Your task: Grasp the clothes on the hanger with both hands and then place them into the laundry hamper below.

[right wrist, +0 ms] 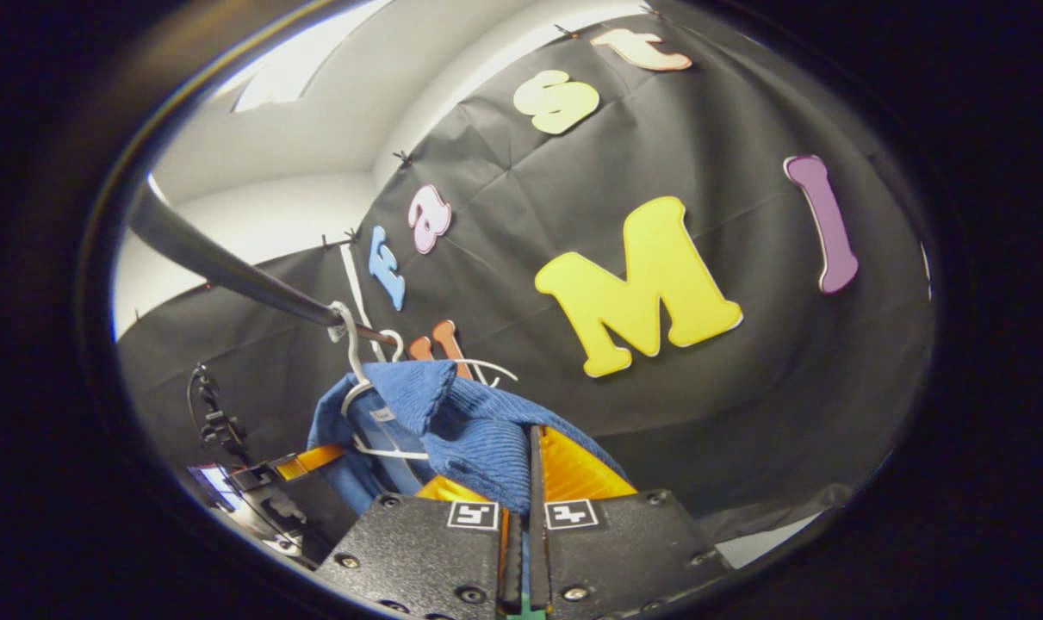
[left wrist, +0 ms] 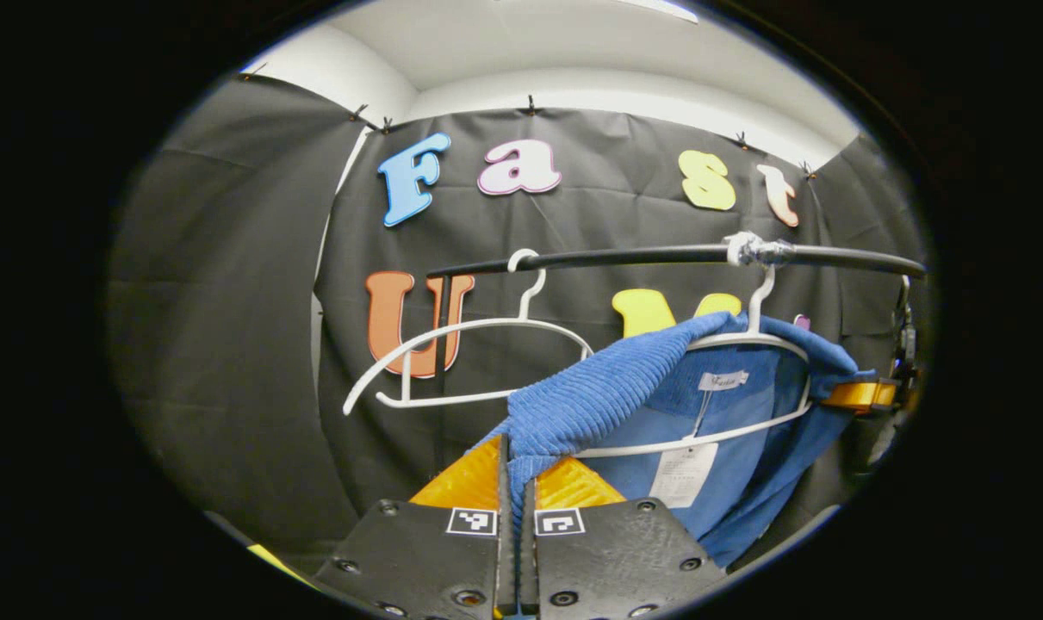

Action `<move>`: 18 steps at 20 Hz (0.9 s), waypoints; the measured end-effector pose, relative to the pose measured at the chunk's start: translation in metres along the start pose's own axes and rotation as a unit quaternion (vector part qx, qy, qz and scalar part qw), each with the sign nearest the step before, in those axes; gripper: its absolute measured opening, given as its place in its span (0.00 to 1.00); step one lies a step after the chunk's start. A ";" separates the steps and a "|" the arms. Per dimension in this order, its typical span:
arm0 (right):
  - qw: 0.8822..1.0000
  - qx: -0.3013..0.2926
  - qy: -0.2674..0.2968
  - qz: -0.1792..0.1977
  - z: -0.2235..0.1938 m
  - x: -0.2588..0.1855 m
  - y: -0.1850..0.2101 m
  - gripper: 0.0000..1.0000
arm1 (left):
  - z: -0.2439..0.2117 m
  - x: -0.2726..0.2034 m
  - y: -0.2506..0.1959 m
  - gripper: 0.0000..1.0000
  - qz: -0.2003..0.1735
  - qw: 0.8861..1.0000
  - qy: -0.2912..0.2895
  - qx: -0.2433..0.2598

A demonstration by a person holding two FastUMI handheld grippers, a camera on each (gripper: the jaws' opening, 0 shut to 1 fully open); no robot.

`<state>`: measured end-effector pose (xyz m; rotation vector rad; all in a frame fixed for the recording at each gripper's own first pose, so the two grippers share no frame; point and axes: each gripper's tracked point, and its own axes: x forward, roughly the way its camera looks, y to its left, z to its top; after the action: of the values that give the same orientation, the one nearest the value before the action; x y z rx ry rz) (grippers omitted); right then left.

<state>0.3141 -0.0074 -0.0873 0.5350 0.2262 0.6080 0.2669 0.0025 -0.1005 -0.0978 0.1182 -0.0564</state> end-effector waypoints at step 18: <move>0.957 0.225 -0.026 0.183 0.048 -0.001 0.021 0.06 | 0.029 0.023 -0.004 0.07 -0.199 0.975 0.030 -0.090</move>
<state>0.3206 -0.0131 -0.0354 1.0464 0.2171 0.9094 0.2928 -0.0006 -0.0742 -0.3013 0.1625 -0.4492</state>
